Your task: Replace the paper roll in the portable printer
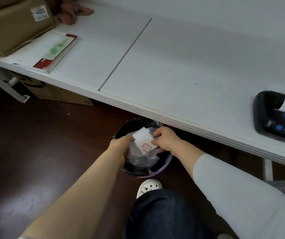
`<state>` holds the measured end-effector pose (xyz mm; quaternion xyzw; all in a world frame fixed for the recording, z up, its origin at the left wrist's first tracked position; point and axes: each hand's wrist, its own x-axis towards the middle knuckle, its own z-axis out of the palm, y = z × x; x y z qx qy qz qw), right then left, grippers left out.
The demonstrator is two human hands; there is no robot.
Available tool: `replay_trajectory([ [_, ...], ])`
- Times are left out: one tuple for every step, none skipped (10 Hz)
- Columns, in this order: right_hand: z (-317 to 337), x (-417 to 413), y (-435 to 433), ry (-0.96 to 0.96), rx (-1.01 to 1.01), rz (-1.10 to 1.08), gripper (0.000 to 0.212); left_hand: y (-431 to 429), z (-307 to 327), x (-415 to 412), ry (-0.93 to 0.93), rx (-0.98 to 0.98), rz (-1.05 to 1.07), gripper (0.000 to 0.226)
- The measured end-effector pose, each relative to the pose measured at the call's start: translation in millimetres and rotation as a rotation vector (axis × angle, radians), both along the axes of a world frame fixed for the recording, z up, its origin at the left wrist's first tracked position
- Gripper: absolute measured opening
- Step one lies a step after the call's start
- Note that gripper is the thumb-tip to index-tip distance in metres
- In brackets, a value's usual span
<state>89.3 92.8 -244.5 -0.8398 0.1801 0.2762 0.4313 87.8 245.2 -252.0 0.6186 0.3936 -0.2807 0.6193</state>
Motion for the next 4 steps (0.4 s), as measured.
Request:
replay_trajectory([
  [0.6, 3.6, -4.4, -0.035, -0.09, 0.109, 0.051, 1.8, 3.3, 4.4, -0.028, 0.072, -0.053, 0.066],
  [20.9, -3.1, -15.8, -0.105, -0.067, 0.113, 0.041, 5.6, 11.2, 4.1, -0.076, 0.06, -0.03, 0.058],
  [53.2, -24.7, -32.3, -0.163, 0.015, 0.08, 0.025, 3.6, 34.4, 0.9, -0.119, 0.041, -0.017, 0.024],
  [108.8, -70.5, -54.9, -0.287, 0.149, -0.062, 0.016, 8.2, 69.2, -23.3, -0.213, -0.043, -0.044, 0.005],
])
